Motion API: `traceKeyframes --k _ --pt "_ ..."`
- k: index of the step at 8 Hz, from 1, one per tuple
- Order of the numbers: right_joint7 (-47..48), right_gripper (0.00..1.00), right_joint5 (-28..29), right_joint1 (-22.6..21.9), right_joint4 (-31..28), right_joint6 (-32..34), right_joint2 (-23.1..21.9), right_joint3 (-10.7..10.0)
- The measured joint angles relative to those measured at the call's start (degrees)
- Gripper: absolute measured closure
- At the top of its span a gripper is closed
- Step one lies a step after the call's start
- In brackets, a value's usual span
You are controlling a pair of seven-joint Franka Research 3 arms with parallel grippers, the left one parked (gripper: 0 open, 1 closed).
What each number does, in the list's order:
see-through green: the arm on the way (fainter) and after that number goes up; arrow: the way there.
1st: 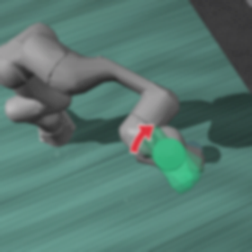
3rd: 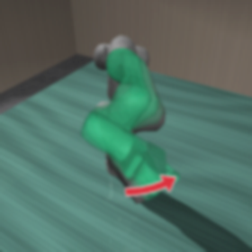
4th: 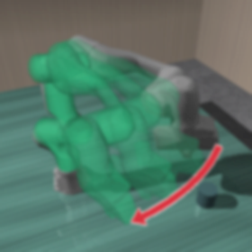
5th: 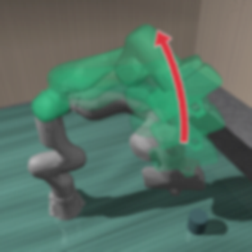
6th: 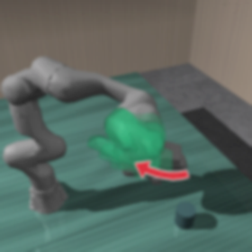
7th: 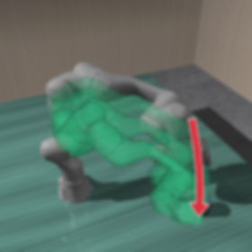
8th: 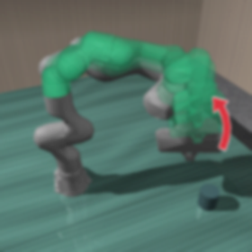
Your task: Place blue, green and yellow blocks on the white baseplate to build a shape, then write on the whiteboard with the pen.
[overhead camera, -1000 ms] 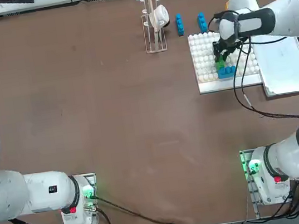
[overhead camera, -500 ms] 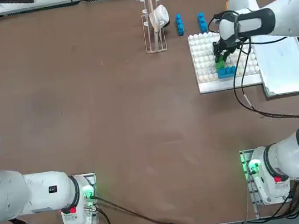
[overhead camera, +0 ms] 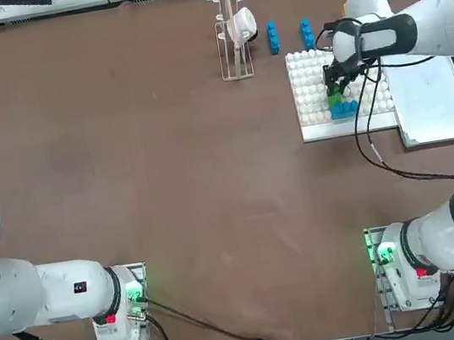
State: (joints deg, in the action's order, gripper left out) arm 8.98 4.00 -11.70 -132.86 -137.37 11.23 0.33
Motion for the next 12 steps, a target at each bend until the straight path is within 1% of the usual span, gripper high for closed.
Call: traceKeyframes --k 4,12 --pt "0.0 0.60 -0.1 -0.1 0.1 -1.6 1.5 0.2" --pt "0.0 0.60 -0.5 -0.2 0.5 -1.4 1.8 0.2"
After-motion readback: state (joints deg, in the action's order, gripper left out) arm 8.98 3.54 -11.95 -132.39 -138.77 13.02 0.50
